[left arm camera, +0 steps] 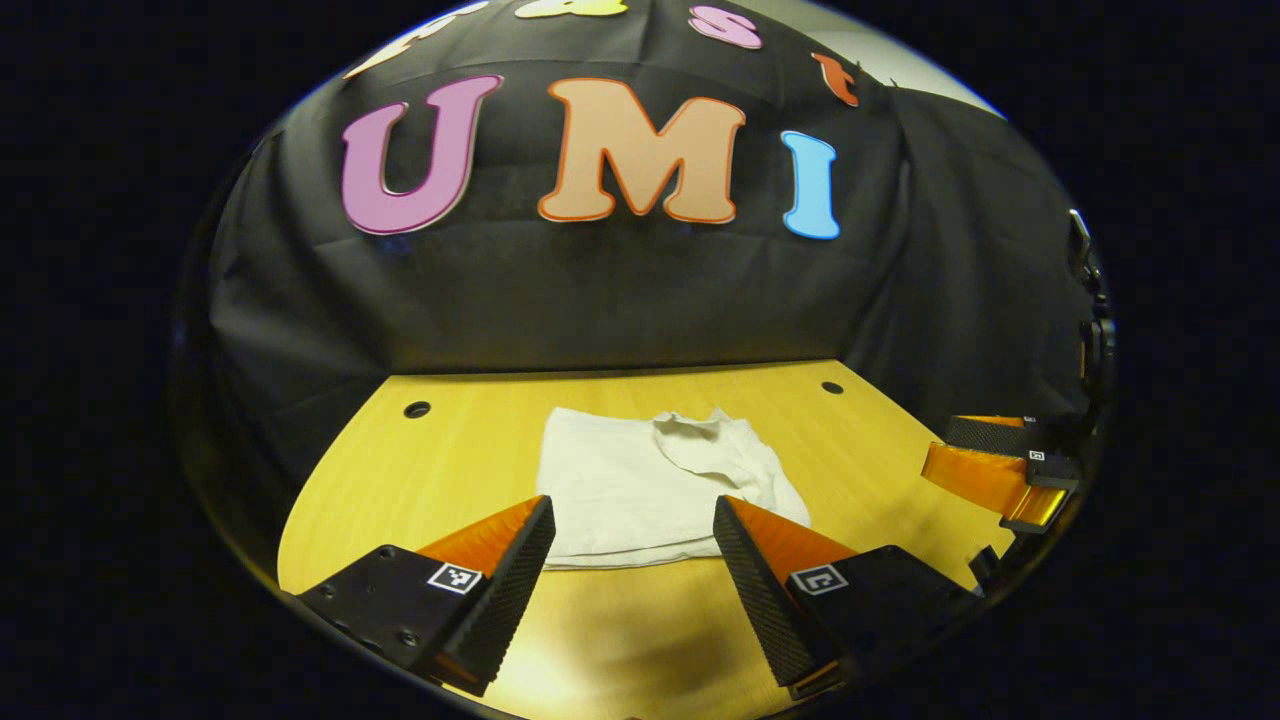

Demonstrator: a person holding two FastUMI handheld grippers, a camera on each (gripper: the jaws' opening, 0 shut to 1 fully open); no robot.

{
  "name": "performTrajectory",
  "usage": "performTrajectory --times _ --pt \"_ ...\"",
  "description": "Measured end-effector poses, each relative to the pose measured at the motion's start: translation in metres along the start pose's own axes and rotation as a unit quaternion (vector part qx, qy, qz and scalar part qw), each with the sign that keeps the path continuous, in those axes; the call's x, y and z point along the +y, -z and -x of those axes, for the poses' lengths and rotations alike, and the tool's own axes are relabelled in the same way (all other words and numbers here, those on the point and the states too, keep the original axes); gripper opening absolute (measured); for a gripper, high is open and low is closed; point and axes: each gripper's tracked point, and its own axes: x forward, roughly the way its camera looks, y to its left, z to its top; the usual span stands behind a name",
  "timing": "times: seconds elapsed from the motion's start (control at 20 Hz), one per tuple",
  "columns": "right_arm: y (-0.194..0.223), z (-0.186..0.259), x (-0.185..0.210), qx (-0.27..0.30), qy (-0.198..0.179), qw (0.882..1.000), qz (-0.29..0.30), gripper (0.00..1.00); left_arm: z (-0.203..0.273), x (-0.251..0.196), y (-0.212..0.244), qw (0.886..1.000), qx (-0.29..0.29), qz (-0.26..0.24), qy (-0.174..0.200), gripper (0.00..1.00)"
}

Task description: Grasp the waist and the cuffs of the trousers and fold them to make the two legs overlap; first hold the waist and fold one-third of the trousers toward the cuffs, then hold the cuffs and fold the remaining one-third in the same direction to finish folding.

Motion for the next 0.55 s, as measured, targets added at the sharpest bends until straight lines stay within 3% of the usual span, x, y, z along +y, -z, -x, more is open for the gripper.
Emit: performTrajectory --times 0.25,0.55 --pt "-0.011 0.003 0.019 -0.020 0.007 1.000 -0.015 0.97 0.024 0.050 -0.002 0.999 -0.016 0.015 -0.029 0.95" --pt "-0.004 0.004 0.032 -0.011 0.032 0.999 -0.018 0.97 0.028 0.084 0.001 0.999 -0.019 0.023 -0.036 0.95"
